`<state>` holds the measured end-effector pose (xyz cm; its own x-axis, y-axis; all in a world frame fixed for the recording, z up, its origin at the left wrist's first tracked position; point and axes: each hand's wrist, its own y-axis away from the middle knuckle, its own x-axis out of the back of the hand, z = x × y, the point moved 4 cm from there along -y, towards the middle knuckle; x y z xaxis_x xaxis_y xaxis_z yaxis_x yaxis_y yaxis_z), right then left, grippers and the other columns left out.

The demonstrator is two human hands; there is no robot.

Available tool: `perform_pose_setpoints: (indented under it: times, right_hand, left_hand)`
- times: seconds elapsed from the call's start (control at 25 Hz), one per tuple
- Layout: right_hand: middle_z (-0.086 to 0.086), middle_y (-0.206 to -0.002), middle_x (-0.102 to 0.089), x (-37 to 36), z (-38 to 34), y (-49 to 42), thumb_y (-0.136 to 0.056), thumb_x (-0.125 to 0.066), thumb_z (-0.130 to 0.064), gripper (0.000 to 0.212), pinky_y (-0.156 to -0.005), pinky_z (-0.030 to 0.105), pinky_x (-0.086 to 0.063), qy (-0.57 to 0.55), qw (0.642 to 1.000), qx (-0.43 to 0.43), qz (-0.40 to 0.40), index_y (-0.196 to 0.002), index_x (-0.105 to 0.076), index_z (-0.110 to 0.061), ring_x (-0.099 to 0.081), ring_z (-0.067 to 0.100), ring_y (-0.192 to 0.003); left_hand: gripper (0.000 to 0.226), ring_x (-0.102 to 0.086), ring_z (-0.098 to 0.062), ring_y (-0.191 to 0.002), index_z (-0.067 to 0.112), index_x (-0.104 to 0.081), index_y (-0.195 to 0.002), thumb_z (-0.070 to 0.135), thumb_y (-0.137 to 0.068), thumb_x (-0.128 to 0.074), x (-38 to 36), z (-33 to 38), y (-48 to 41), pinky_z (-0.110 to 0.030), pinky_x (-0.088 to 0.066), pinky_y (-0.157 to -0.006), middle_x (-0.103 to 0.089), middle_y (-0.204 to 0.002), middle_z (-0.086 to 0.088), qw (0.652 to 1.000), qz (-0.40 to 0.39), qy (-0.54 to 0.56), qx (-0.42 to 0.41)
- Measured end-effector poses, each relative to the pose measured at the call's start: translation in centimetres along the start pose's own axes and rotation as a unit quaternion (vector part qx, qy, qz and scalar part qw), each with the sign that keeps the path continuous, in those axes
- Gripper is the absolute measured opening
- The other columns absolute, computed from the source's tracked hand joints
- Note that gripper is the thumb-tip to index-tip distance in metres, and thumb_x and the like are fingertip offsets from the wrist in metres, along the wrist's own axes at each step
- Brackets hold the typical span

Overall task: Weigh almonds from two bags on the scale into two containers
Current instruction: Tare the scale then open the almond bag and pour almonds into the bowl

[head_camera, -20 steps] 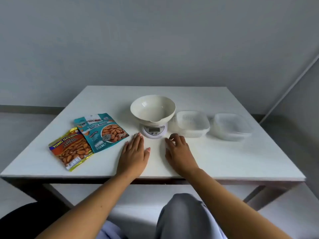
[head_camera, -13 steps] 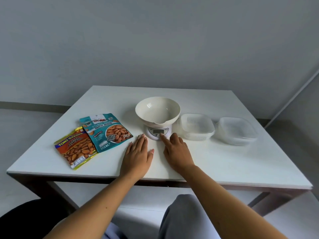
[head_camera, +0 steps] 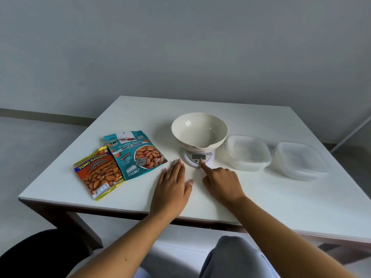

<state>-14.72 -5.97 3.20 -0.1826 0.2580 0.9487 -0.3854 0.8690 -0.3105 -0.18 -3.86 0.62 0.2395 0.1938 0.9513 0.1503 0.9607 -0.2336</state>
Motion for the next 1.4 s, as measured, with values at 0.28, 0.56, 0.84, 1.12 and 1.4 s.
perform_pose_setpoints:
  times: [0.28,0.56,0.84,1.12,1.4]
  right_hand:
    - [0.013,-0.073,-0.067,0.5,0.4,1.4,-0.083,-0.048,-0.020,0.015,-0.051,0.032,-0.031,-0.054,0.993,-0.106,0.014,-0.096,-0.048,-0.012,-0.058,0.043,-0.067]
    - [0.013,-0.069,-0.066,0.3,0.3,1.4,-0.084,-0.048,-0.019,0.013,-0.049,0.032,-0.030,-0.038,0.994,-0.105,0.011,-0.093,-0.047,-0.010,-0.057,0.042,-0.062]
    - [0.012,-0.090,-0.065,0.7,-1.6,0.6,-0.085,-0.050,-0.010,0.013,-0.055,0.037,-0.042,-0.130,0.989,-0.064,0.032,-0.097,-0.052,-0.010,-0.058,0.041,-0.072]
    - [0.011,-0.157,-0.018,-2.9,-11.2,-6.1,-0.097,-0.044,-0.037,0.054,-0.119,0.042,-0.025,-0.315,0.946,-0.039,-0.068,-0.145,-0.029,-0.017,-0.017,0.027,-0.145]
    - [0.002,-0.163,0.003,-5.1,-12.5,-6.4,-0.077,0.010,-0.068,0.082,-0.122,0.039,0.002,-0.128,0.982,0.012,-0.137,-0.151,0.000,-0.035,0.010,0.023,-0.149]
  left_hand:
    - [0.081,-0.016,-0.018,-0.149,0.009,-0.026,-0.149,0.050,-0.084,-0.003,0.3,0.0,0.3,-0.033,-0.009,-0.120,-0.021,-0.160,-0.006,0.999,0.007,0.036,-0.001]
    - [0.057,-0.013,-0.017,-0.149,0.010,-0.026,-0.150,0.037,-0.100,-0.032,0.5,-0.1,0.5,-0.031,-0.006,-0.120,-0.018,-0.161,-0.005,0.998,0.016,0.059,-0.001]
    - [0.029,-0.059,-0.013,-0.119,0.006,-0.068,-0.117,0.005,-0.090,-0.057,3.8,-2.3,1.4,-0.018,-0.040,-0.104,-0.066,-0.124,-0.004,0.949,0.114,0.293,0.024]
    - [0.021,-0.063,-0.025,-0.100,0.003,-0.063,-0.112,0.008,-0.092,-0.057,8.8,-14.6,-0.2,-0.034,-0.056,-0.076,-0.062,-0.113,-0.014,0.880,0.268,0.272,0.281]
    - [0.022,-0.072,-0.026,-0.085,-0.001,-0.063,-0.103,0.019,-0.094,-0.059,6.8,-17.2,-2.7,-0.018,-0.042,-0.046,-0.072,-0.106,-0.015,0.871,0.141,0.302,0.362]
